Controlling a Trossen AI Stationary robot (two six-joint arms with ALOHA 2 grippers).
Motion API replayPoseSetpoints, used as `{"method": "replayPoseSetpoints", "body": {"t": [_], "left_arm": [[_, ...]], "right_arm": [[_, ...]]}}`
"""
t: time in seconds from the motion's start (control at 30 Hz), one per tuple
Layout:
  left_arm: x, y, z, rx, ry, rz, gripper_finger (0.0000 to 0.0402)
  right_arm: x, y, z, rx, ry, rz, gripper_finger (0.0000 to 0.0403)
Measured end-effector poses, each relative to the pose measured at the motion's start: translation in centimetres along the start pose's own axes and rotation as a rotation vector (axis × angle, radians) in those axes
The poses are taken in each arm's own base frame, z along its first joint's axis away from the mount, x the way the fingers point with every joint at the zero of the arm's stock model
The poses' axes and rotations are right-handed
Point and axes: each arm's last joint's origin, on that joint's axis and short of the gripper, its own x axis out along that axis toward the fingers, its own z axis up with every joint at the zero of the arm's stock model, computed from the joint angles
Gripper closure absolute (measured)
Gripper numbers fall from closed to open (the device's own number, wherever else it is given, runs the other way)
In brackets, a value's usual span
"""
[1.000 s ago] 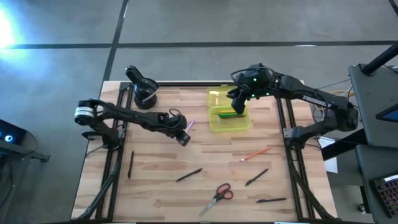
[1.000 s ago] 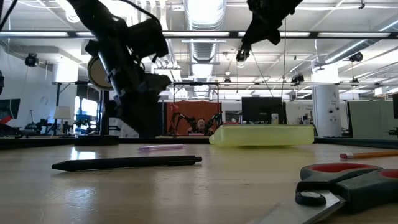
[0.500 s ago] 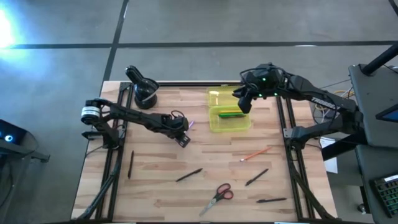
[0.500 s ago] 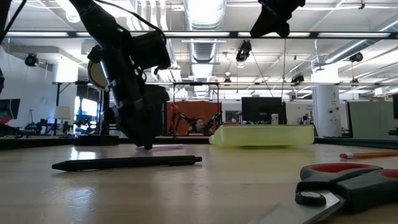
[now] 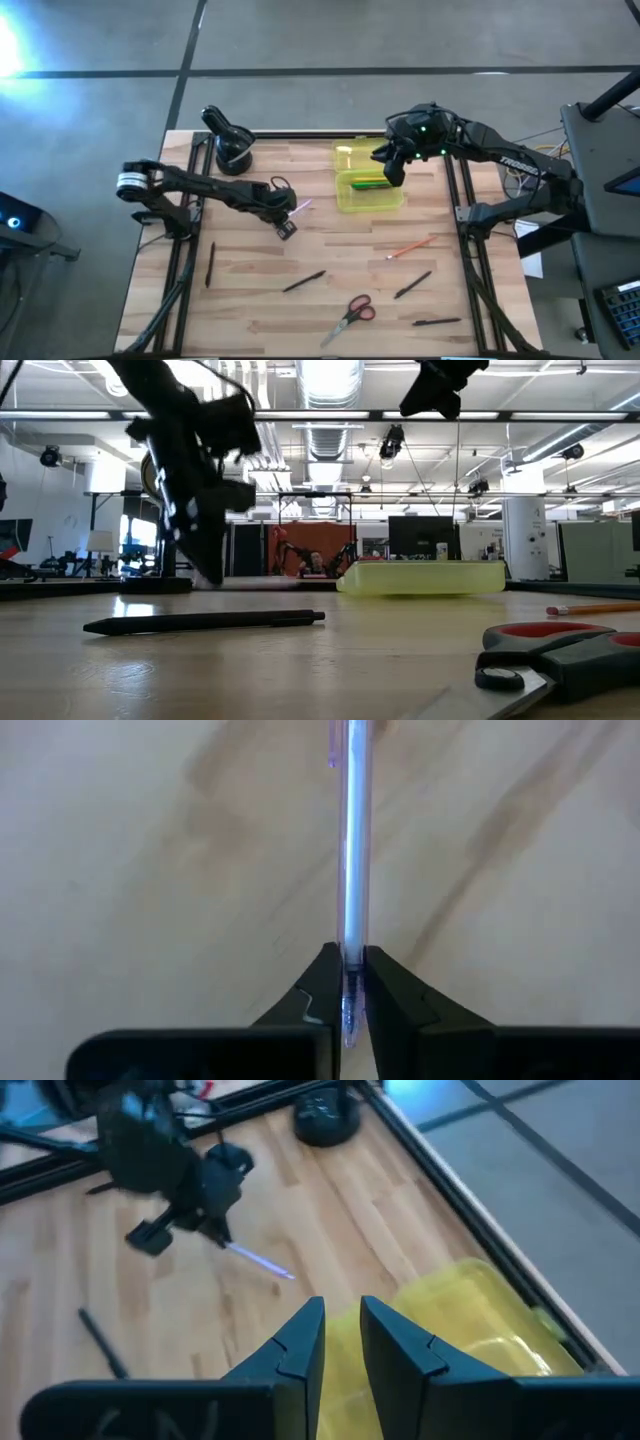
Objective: Pick & place school supplies into a supply box
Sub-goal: Put the purple pen into the supply box
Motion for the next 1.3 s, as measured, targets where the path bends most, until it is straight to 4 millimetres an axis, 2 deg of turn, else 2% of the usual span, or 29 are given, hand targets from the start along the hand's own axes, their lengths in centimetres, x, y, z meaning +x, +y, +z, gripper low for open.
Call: {"method": "replayPoseSetpoints", "body": {"t": [0.17,0.33,0.5,0.67,0.8,0.93,1.03,1.3], "left_arm": [[-2.8,0.5,-0.3,0.060,-0.029,-0.009,0.0392],[-5.5,0.7,-0.4,0.059,-0.089,-0.082,0.0392],[-7.2,0.5,-0.3,0.001,-0.109,-0.233,0.0392],[-8.7,0.0,0.2,-0.061,-0.160,-0.400,0.0392],[-9.5,-0.3,0.9,-0.137,-0.187,-0.532,0.0392],[-10.2,-0.7,1.6,-0.194,-0.185,-0.674,0.0392],[-10.4,-0.8,1.7,-0.218,-0.181,-0.715,0.0392],[-10.5,-0.9,1.8,-0.238,-0.163,-0.738,0.0393]], "right_arm": [[1.7,1.0,0.3,-0.079,-0.004,0.098,0.0344],[5.2,3.3,0.4,-0.253,0.003,0.229,0.0343],[8.9,6.0,0.3,-0.412,0.009,0.301,0.0319],[11.6,8.7,0.6,-0.637,0.014,0.354,0.0284],[13.4,10.6,1.0,-0.831,0.021,0.303,0.0269],[14.7,12.2,1.4,-1.027,0.030,0.180,0.0267],[15.5,13.0,1.4,-1.110,0.057,0.154,0.0271],[16.0,13.3,0.7,-1.151,0.172,0.180,0.0288]]}}
